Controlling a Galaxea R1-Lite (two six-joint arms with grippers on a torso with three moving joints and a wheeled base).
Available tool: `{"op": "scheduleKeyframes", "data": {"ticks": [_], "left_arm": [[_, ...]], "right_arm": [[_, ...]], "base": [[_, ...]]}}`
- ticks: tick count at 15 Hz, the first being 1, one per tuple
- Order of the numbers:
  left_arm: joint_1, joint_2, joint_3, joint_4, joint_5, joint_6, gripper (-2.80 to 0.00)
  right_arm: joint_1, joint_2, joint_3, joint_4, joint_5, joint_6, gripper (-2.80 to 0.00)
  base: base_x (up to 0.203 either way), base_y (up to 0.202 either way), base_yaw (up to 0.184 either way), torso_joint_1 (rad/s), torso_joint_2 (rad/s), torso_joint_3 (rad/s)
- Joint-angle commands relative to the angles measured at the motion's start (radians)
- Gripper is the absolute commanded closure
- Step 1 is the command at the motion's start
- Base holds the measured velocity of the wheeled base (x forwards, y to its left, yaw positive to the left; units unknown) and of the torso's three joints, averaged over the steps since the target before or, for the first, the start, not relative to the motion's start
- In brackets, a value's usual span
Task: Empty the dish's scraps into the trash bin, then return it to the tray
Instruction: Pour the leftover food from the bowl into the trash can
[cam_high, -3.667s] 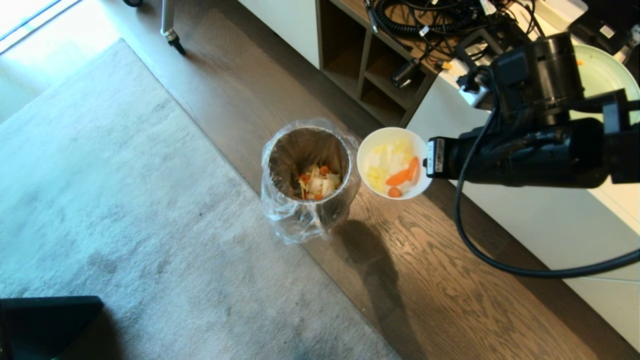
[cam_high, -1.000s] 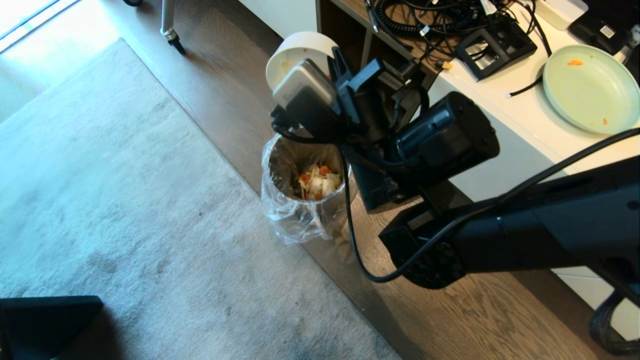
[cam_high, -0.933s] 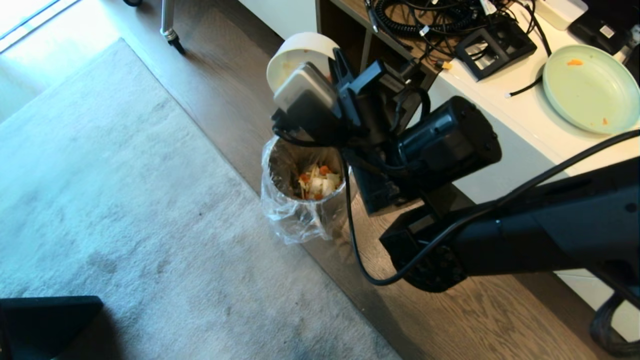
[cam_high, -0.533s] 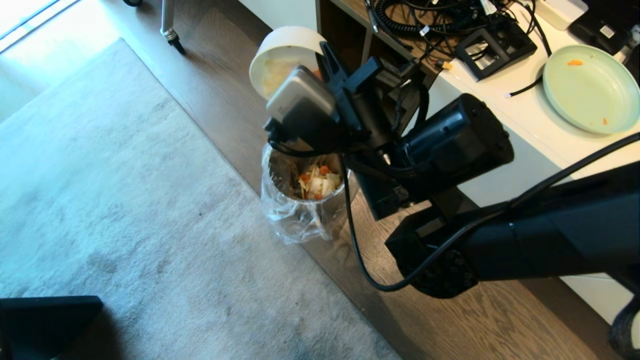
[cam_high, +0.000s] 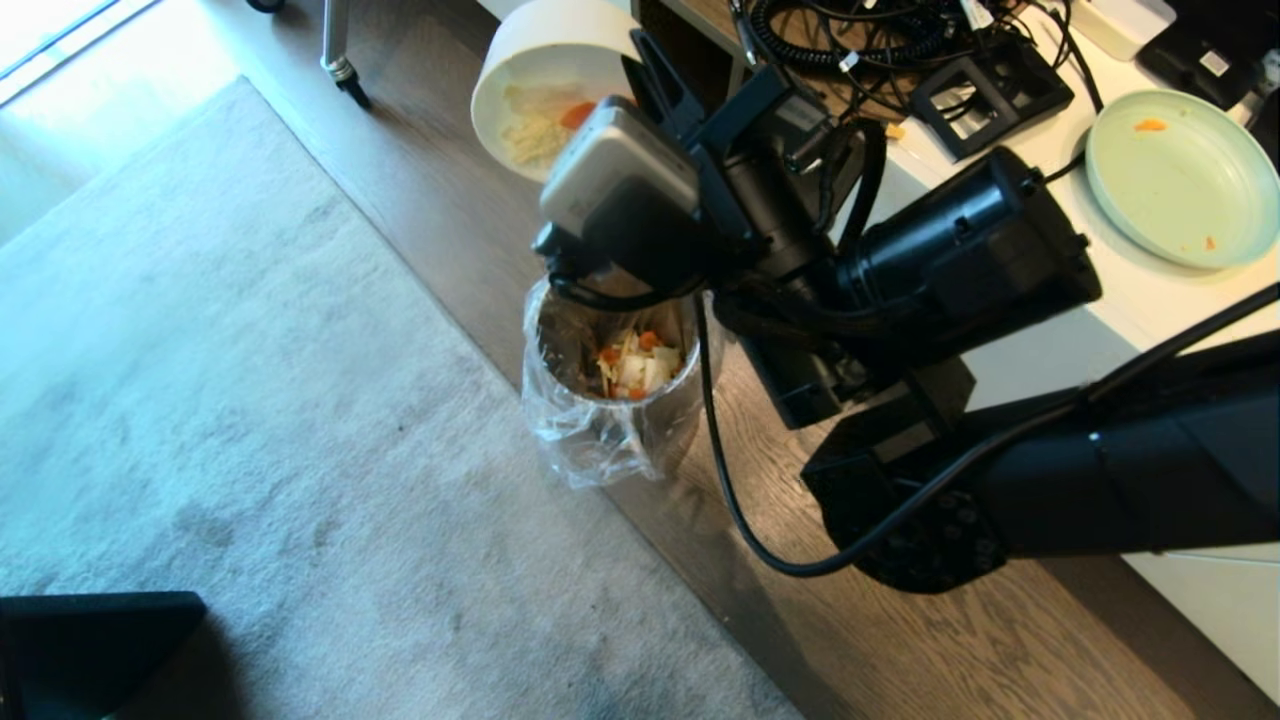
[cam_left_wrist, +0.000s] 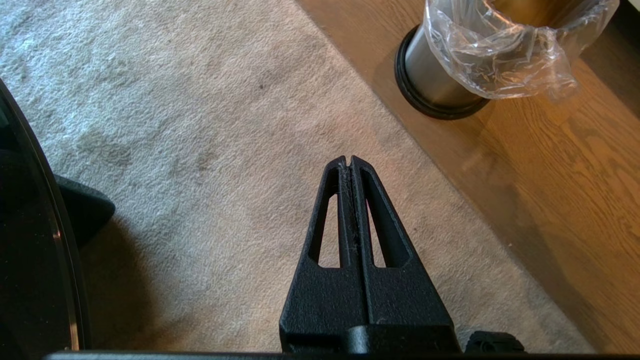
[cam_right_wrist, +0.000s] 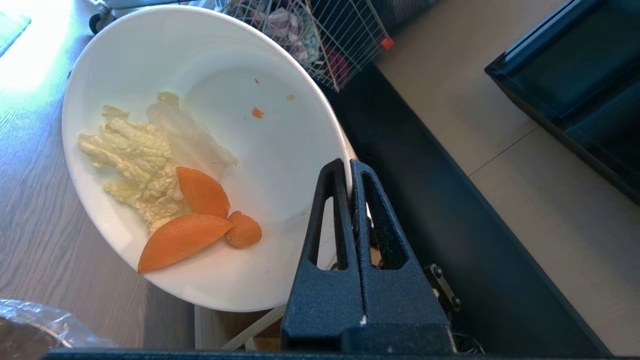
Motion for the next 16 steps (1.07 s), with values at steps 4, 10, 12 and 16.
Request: {"op": "scheduleKeyframes", "data": {"ticks": [4, 10, 12, 16], "left_arm": [[0.0, 0.0, 0.0, 0.0, 0.001, -0.001, 0.0], [0.0, 0.0, 0.0, 0.0, 0.001, -0.001, 0.0], [0.0, 0.0, 0.0, 0.0, 0.001, -0.001, 0.0], [0.0, 0.0, 0.0, 0.0, 0.001, -0.001, 0.0]], "right_arm": [[0.0, -0.034, -0.001, -0.046, 0.061, -0.005, 0.0], [-0.001, -0.066, 0.001, -0.046, 0.104, -0.004, 0.0], [-0.001, -0.067, 0.002, -0.046, 0.106, -0.004, 0.0], [-0.001, -0.068, -0.004, -0.046, 0.132, -0.004, 0.0]], "base": [[0.0, 0.0, 0.0, 0.0, 0.0, 0.0], [0.0, 0.0, 0.0, 0.0, 0.0, 0.0], [0.0, 0.0, 0.0, 0.0, 0.0, 0.0], [0.0, 0.0, 0.0, 0.0, 0.0, 0.0]]}}
